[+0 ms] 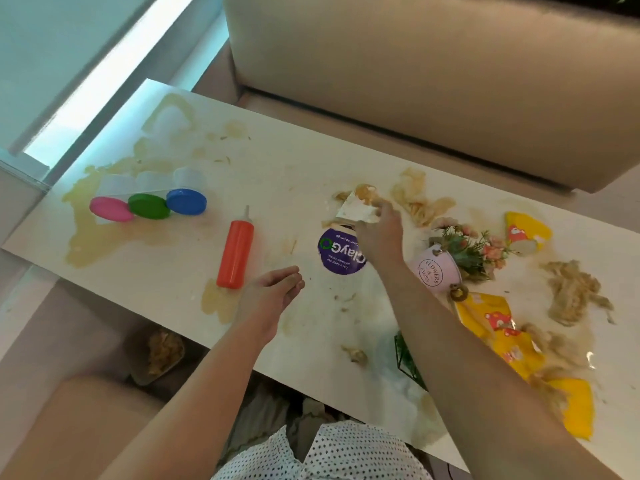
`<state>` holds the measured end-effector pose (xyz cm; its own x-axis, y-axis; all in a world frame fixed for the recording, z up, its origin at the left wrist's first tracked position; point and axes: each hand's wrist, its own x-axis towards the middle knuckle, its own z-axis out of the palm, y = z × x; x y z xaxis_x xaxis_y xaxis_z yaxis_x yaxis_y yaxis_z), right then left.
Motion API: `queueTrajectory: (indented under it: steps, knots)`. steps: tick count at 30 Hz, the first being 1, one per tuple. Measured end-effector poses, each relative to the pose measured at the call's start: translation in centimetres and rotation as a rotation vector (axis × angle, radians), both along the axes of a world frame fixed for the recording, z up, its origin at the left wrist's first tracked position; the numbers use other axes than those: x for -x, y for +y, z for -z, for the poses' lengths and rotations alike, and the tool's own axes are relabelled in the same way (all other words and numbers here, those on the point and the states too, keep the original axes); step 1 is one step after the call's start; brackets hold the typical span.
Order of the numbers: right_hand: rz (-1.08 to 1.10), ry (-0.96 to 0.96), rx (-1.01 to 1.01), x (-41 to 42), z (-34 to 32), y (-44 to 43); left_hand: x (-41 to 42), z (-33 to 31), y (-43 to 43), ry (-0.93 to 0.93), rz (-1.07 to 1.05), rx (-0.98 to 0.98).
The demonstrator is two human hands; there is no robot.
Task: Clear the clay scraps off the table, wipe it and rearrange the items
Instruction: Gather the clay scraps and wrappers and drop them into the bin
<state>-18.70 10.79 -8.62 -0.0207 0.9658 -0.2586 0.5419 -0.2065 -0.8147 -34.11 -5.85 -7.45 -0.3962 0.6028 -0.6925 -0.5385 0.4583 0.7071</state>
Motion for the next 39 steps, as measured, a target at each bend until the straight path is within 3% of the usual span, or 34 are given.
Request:
queueTrajectory:
  steps: [6, 11, 16, 22, 26, 28, 31, 39]
  knots:
    - [-0.199, -0.34, 0.196, 0.5, 2.4, 7.8, 0.9, -0.1, 0.4, 0.027, 0.025, 0.044]
    - [-0.348, -0.433, 0.192, 2.3, 4.7, 9.0, 2.7, -0.1, 0.8, 0.044, 0.03, 0.058]
    - [-0.094, -0.165, 0.232, 2.1, 5.3, 9.2, 4.3, -0.3, 1.4, 0.032, 0.014, 0.053]
    - [0.349, 0.468, 0.32, 0.0, 1.2, 7.9, 3.9, -0.4, 3.4, 0.015, 0.004, 0.072]
    - [0.31, 0.826, 0.334, -0.2, -4.3, 5.1, 2.6, -1.3, 5.6, -0.006, 0.001, 0.038]
    - [0.199, 0.784, 0.34, 0.8, -5.2, 2.7, 1.7, -2.0, 6.7, -0.053, -0.016, -0.005]
    - [0.086, 0.557, 0.314, 2.9, -4.3, -0.8, 0.8, -2.7, 7.7, -0.095, -0.044, -0.081]
    - [-0.079, 0.452, 0.413, 4.3, -1.7, -4.8, 0.9, -2.4, 6.4, -0.048, 0.036, -0.146]
